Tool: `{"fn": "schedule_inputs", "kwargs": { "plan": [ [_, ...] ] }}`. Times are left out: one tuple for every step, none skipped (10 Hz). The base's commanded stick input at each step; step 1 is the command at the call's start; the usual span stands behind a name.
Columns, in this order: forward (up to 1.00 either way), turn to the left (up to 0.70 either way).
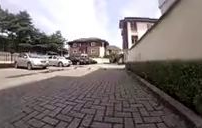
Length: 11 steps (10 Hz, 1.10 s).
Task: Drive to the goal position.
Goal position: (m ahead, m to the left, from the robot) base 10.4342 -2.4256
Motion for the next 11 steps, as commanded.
{"fn": "schedule_inputs", "kwargs": {
  "plan": [
    [0.5, -0.5],
    [0.5, -0.5],
    [0.5, -0.47],
    [0.5, -0.28],
    [0.5, -0.11],
    [0.5, 0.0],
    [0.5, 0.0],
    [0.5, 0.0],
    [0.5, 0.0],
    [0.5, 0.0],
    [0.5, 0.0]
  ]
}}
